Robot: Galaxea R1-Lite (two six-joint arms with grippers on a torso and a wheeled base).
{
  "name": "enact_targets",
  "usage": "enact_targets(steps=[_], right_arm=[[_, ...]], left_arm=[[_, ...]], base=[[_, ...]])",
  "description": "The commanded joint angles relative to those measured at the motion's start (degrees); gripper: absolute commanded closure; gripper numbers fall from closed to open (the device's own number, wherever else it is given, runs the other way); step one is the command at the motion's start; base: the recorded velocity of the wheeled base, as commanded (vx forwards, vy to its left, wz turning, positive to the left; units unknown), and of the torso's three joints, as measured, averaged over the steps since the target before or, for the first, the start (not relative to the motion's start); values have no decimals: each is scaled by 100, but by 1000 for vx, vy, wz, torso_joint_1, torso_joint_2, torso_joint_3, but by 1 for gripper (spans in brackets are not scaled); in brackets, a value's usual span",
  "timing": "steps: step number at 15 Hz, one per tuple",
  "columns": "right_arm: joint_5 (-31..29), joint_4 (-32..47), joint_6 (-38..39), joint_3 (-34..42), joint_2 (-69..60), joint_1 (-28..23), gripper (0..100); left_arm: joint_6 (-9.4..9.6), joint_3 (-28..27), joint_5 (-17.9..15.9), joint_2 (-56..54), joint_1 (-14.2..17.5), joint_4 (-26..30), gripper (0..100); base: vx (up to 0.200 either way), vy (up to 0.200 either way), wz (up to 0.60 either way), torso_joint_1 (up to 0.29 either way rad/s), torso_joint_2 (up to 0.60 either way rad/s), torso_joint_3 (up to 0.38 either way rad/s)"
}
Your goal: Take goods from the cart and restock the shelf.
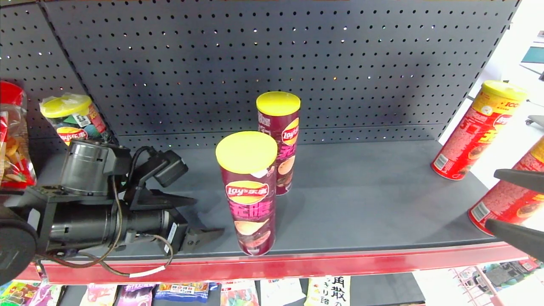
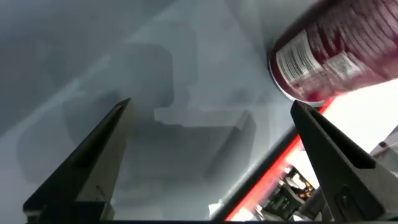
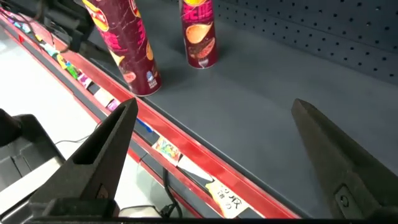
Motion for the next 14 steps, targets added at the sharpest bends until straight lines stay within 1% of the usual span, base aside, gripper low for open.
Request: enact_targets(steps=[1, 3, 11, 14], right_arm=[[1, -6, -1, -13, 24, -11, 0], [1, -6, -1, -13, 24, -2, 0], [10, -6, 78, -40, 59, -2, 0], [10, -6, 78, -31, 50, -2, 0]], left_arm=[[6, -38, -4, 257, -11, -120, 0], [6, -47, -13, 371, -29, -314, 0], [-29, -135, -57, 494, -284, -323, 0], [-29, -161, -57, 538, -310, -323, 0]], base=[[0, 0, 0, 0, 0, 0], [0, 0, 0, 0, 0, 0], [0, 0, 0, 0, 0, 0], [0, 0, 0, 0, 0, 0]])
